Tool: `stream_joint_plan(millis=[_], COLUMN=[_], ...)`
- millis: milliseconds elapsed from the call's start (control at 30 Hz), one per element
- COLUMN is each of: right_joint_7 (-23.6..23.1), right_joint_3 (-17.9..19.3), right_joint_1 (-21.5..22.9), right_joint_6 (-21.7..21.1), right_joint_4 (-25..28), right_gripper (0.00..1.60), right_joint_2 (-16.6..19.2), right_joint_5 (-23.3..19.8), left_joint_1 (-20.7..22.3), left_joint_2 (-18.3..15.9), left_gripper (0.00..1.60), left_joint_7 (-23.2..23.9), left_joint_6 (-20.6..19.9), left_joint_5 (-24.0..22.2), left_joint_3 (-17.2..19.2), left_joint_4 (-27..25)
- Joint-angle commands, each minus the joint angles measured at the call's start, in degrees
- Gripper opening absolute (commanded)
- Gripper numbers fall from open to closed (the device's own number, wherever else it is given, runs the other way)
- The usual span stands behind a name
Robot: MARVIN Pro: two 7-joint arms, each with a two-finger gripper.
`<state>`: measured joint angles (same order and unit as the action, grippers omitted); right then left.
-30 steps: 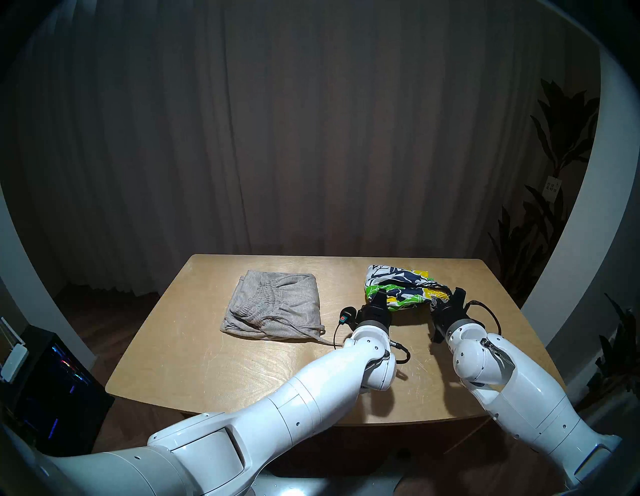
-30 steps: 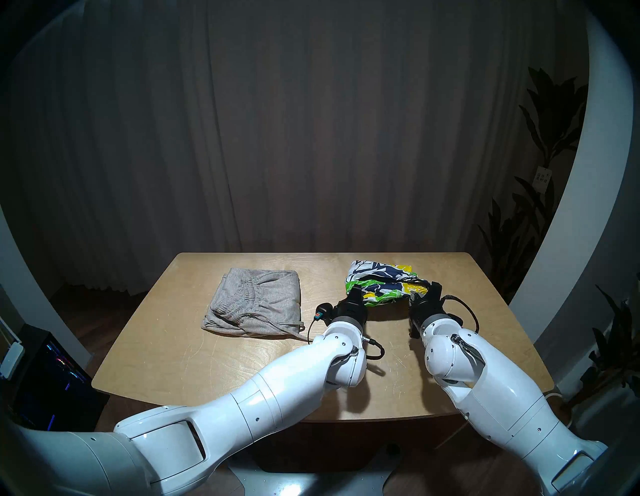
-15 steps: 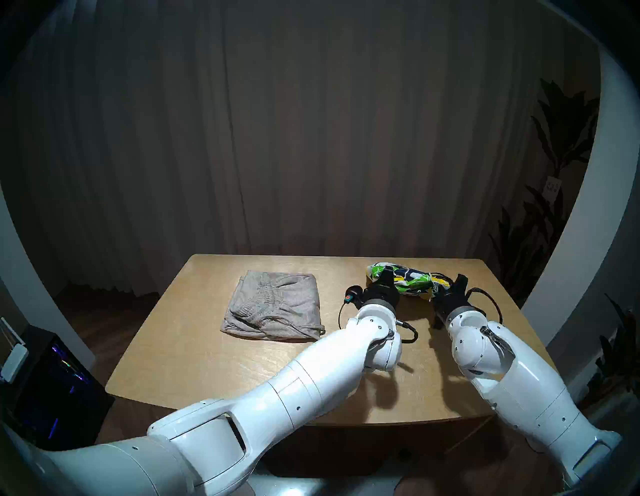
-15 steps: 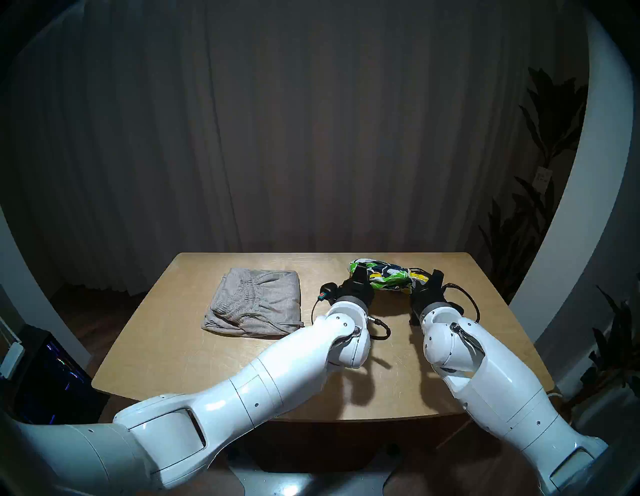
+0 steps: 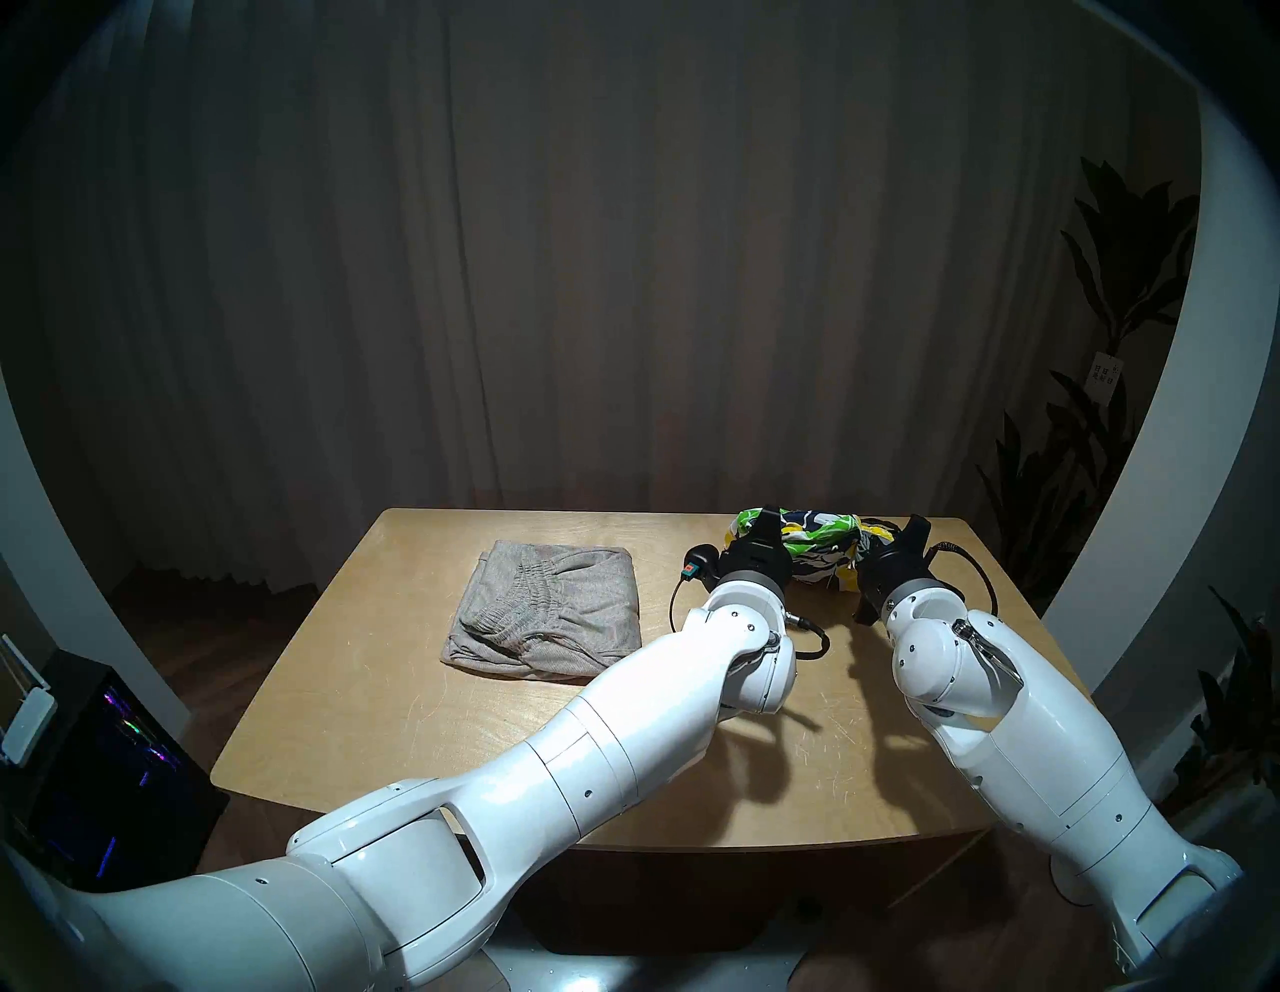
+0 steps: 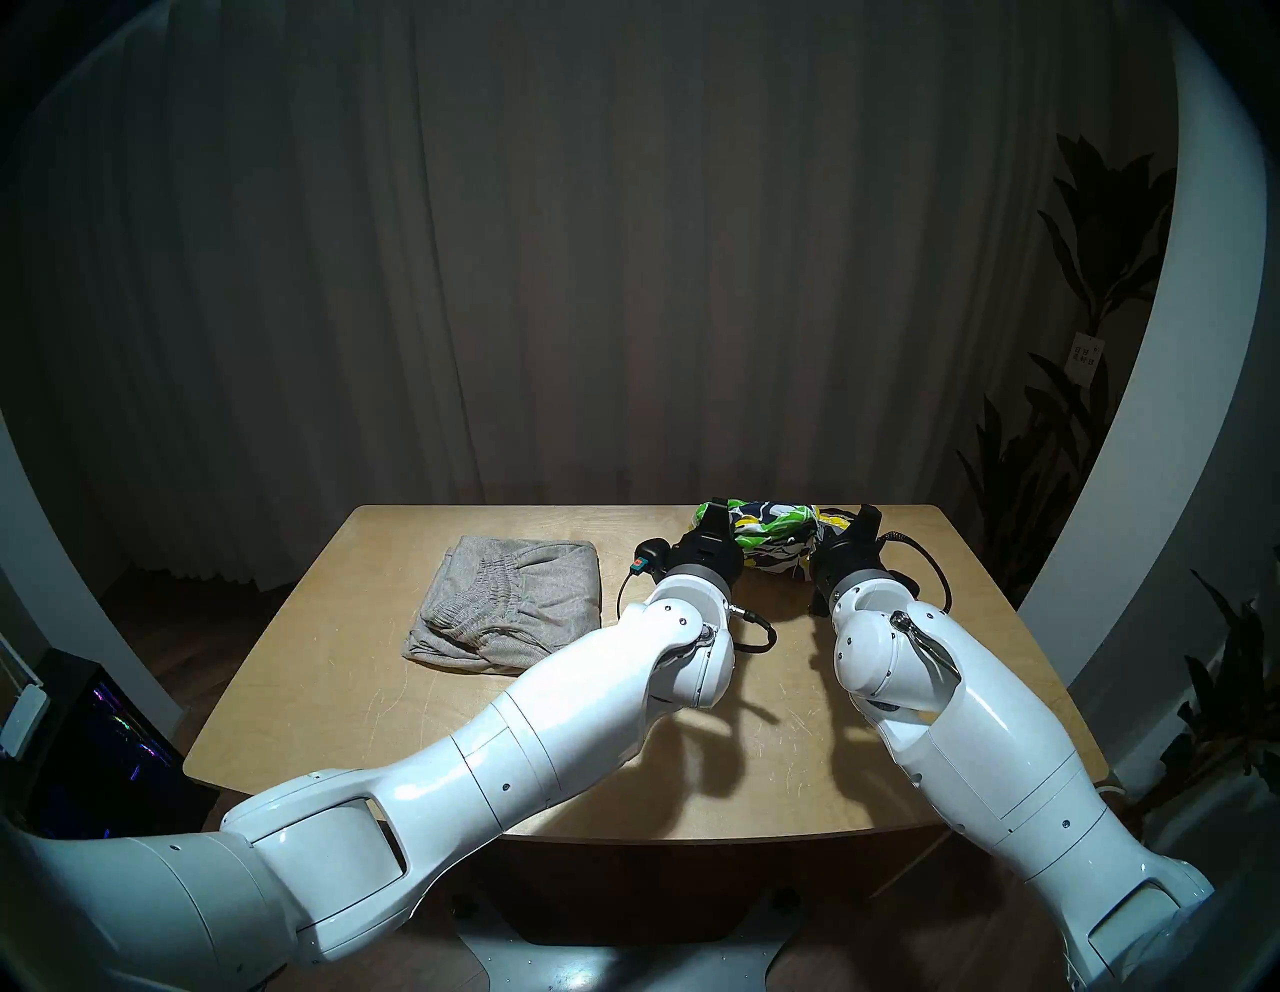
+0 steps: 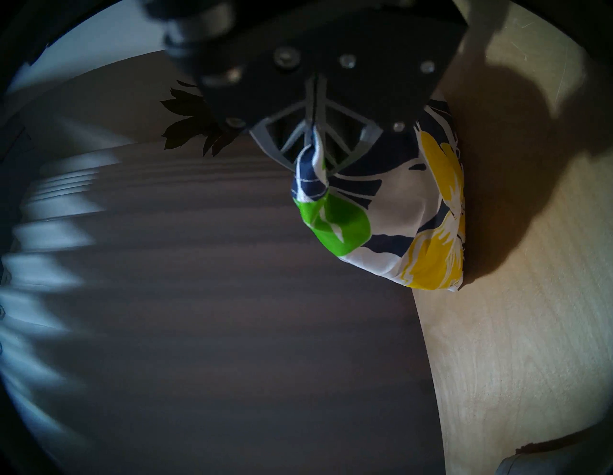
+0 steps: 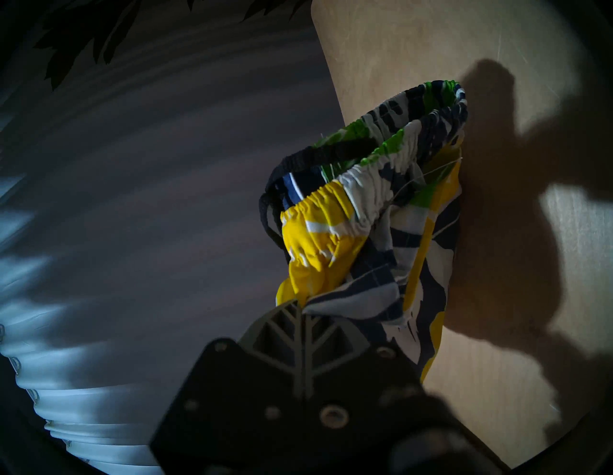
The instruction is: Fold pants twice and stack them
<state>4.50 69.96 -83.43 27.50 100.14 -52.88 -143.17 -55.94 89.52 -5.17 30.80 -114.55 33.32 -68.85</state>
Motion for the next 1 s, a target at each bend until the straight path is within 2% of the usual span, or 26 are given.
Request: stream_joint_plan(millis=[0, 300, 600, 667, 800, 967], right_joint_7=[0.5, 1.2, 2.3, 2.3, 3.1, 3.6], right_joint_3=[-0.9, -2.5, -4.6, -4.3, -5.8, -6.3], right_joint_1=[4.5, 7.6, 13.5, 13.5, 17.2, 18.9], right_joint_6=[-0.1, 0.6, 1.2, 1.0, 1.4, 1.4], right_joint_4=[0.3, -0.6, -2.9, -2.7, -4.3, -5.2], right_gripper=[0.0, 0.0, 0.0, 0.0, 0.0, 0.0], right_joint_2=[-1.4, -3.1, -5.7, -6.2, -7.8, -9.4], right_joint_5=[0.9, 1.2, 2.3, 2.5, 3.2, 4.2], left_joint_1=[3.2, 5.5, 7.9, 8.1, 9.0, 9.8], left_joint_2=[-1.0, -1.8, -2.9, -3.1, -3.8, -4.8], left_gripper=[0.0, 0.0, 0.0, 0.0, 0.0, 0.0], left_joint_7=[0.4, -0.1, -0.3, -0.3, -0.2, 0.0], left_joint_6=[0.5, -0.4, -2.0, -2.0, -2.8, -3.3], left_joint_5=[1.2, 1.7, 1.7, 1.8, 1.7, 1.8], left_joint_3=[1.4, 2.3, 4.0, 4.2, 5.1, 6.0], left_joint_4=[-1.7, -0.3, 1.0, 1.0, 1.3, 1.2])
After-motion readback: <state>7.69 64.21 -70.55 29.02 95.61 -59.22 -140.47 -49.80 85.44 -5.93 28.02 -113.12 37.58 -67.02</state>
